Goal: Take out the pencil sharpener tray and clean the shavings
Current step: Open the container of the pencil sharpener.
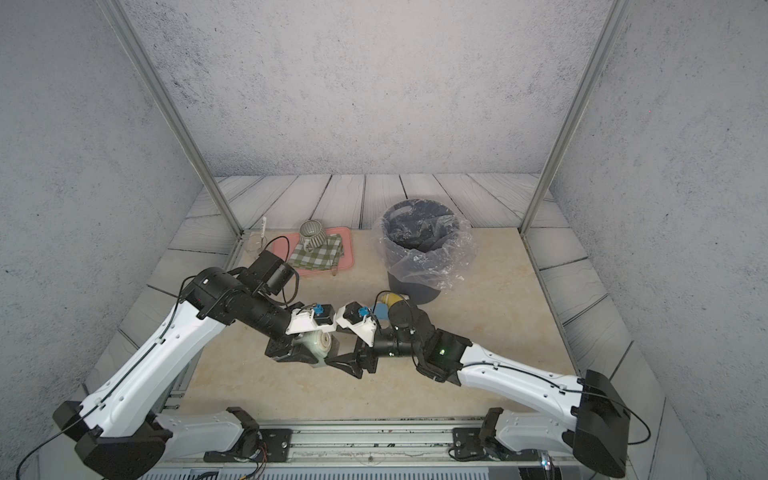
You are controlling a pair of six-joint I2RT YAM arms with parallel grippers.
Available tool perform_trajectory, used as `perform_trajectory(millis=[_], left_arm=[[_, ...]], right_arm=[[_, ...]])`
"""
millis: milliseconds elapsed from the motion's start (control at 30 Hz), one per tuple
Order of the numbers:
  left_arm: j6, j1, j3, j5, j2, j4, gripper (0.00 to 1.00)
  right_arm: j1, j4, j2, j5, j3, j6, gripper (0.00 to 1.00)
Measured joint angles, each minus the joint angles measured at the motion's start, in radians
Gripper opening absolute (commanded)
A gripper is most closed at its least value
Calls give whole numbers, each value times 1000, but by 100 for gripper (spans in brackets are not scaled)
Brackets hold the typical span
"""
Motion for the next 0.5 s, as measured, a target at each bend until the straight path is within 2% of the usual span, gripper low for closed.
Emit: perform_trajectory(millis=[267, 500], left_arm=[[-1, 0, 0, -5, -2, 0, 0], [-3, 0, -11, -9, -6, 4, 0]], right_arm=[[0, 1, 4, -10, 0, 3, 77], [0, 0, 4, -21, 0, 7, 67]])
